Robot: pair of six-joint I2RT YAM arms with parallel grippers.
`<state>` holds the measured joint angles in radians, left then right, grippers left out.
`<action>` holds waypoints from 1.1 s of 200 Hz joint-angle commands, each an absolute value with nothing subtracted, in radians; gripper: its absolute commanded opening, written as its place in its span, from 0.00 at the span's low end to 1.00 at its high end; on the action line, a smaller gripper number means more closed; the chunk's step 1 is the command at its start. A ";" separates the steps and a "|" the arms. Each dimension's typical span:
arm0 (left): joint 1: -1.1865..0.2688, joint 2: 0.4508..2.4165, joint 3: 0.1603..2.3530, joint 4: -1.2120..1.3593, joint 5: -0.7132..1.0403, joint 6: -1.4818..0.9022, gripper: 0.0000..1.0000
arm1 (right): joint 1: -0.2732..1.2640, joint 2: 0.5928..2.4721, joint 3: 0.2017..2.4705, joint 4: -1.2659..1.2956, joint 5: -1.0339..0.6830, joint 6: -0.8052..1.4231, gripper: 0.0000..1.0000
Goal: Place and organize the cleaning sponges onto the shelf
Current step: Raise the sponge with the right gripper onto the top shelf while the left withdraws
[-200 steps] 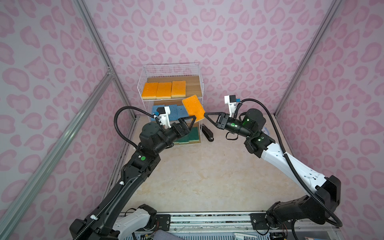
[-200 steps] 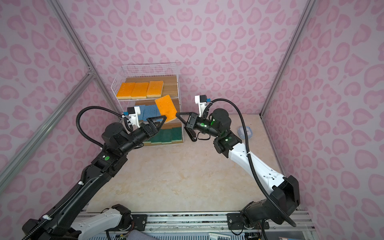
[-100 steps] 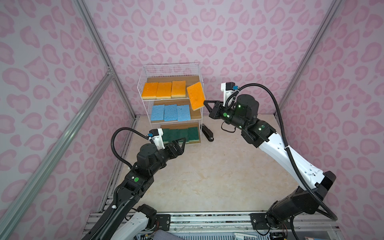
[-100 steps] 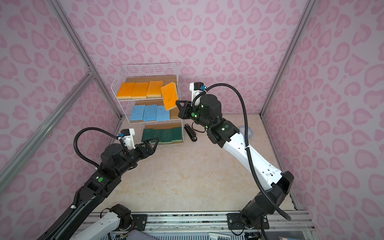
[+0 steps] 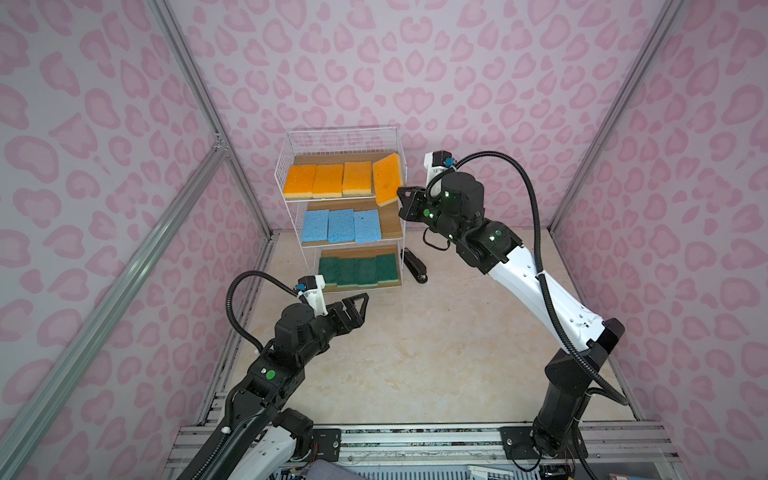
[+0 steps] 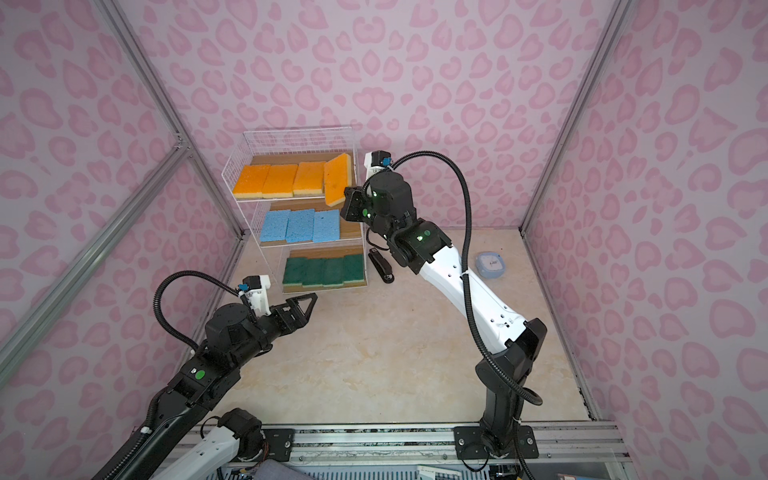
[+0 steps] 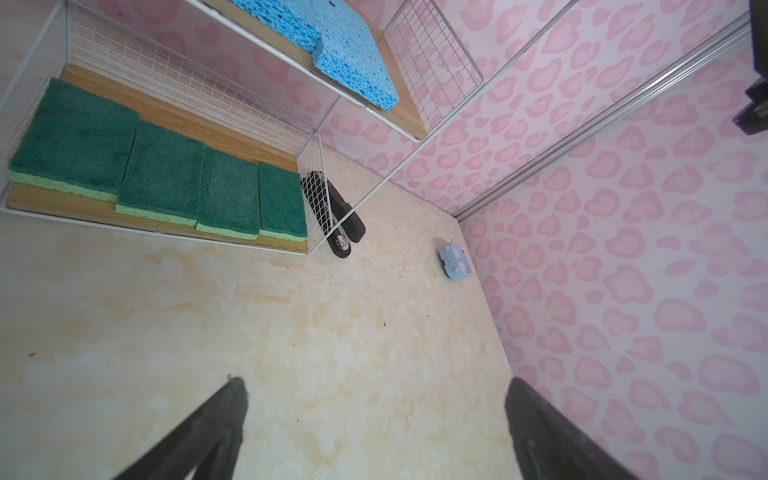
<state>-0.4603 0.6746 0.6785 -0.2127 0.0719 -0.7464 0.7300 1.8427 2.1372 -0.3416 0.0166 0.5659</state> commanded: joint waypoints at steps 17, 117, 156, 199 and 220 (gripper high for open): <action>-0.460 0.662 0.669 -0.221 0.075 -0.722 0.98 | 0.729 1.909 2.217 -0.378 0.055 0.580 0.00; -0.460 0.646 0.673 -0.243 0.072 -0.710 0.98 | 0.699 2.039 2.393 -0.443 0.031 0.607 0.09; -0.460 0.656 0.679 -0.243 0.076 -0.712 0.98 | 0.690 2.011 2.338 -0.417 0.017 0.612 0.52; -0.460 0.669 0.684 -0.240 0.078 -0.713 0.98 | 0.692 1.950 2.244 -0.370 0.009 0.604 0.70; -0.460 0.673 0.686 -0.239 0.077 -0.712 0.98 | 0.693 1.910 2.189 -0.338 0.002 0.599 0.76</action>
<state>-0.4603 0.6689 0.6720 -0.2466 0.0727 -0.7216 0.6937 1.9415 2.2345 -0.4049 -0.0154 0.6102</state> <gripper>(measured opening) 0.981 0.734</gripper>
